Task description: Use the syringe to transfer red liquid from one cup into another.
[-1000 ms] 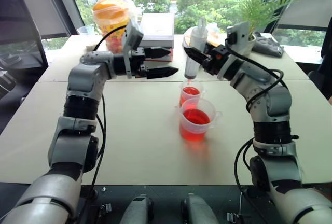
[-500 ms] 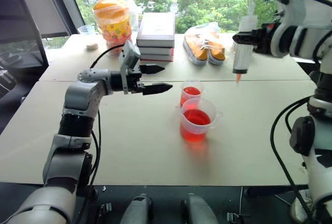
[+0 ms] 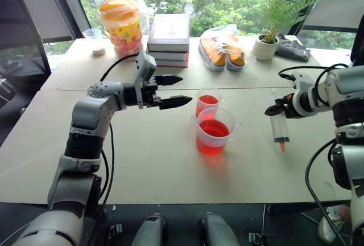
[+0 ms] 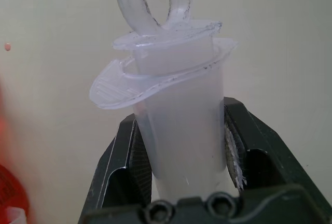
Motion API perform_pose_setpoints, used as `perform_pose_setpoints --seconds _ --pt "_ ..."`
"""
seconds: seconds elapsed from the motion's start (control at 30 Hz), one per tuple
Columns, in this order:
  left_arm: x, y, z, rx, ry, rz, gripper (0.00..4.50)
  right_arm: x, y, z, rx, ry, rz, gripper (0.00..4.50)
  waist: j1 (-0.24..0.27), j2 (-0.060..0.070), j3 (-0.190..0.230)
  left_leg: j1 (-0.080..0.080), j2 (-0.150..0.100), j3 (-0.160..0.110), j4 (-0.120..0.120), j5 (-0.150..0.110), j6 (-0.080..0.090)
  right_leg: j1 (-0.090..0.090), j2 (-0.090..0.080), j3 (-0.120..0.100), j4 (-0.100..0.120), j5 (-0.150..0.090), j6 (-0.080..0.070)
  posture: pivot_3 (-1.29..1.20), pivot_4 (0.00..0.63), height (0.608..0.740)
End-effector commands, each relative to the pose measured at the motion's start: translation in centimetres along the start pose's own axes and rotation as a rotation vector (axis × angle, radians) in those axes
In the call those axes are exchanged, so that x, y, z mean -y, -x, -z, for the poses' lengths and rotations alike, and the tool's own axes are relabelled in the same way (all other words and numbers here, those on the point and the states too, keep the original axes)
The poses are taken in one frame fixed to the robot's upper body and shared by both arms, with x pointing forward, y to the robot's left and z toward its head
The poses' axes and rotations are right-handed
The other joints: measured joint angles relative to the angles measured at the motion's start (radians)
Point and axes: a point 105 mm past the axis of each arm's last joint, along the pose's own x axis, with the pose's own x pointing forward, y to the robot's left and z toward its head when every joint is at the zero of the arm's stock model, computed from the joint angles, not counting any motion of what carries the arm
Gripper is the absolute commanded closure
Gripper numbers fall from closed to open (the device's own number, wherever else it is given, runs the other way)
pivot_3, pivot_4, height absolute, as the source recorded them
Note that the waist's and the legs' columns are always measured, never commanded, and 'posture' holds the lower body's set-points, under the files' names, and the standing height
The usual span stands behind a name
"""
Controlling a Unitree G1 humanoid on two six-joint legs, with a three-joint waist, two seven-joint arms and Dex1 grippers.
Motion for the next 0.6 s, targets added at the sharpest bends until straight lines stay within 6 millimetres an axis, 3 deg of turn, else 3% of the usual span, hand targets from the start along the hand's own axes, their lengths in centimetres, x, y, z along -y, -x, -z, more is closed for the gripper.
perform_pose_setpoints --seconds 0.03,0.13,0.33,0.47,0.6 --pt "0.5 0.3 -0.9 0.014 -0.031 0.006 0.06 0.4 -0.5 -0.1 0.006 0.045 0.018 2.98 0.0 0.0 0.0 0.0 0.0 0.0 0.0 0.0 0.0 0.0 0.0 0.0 0.0 0.0 0.0 0.0 0.15 0.74" --pt "0.6 0.4 -0.7 0.002 -0.036 0.006 0.06 0.3 -0.9 0.1 -0.006 0.049 0.005 2.98 0.001 0.0 0.0 0.0 0.0 0.0 0.0 0.0 0.0 0.0 0.0 0.0 0.0 0.0 0.0 0.0 0.15 0.74" --pt "0.9 0.6 -0.7 -0.001 -0.028 0.023 0.0 -0.1 0.0 -0.4 0.028 0.022 -0.036 0.05 0.004 0.0 0.0 0.0 0.0 0.0 0.001 0.0 0.0 0.0 0.0 0.0 0.0 0.0 0.0 0.0 0.15 0.74" --pt "1.2 0.7 -0.8 0.003 -0.027 0.04 0.0 -0.5 2.9 -1.5 0.118 0.053 -0.062 0.01 0.006 0.0 0.0 0.0 0.0 -0.001 0.001 0.0 0.0 0.0 0.0 0.0 0.0 0.0 0.0 0.0 0.15 0.74" --pt "1.2 1.0 -0.8 -0.003 -0.035 0.034 0.0 -2.4 7.9 -1.7 0.299 0.263 -0.115 0.01 0.008 0.0 0.0 -0.001 0.0 -0.002 0.0 0.0 0.0 0.0 0.0 -0.001 -0.001 0.0 0.0 0.0 0.15 0.74"
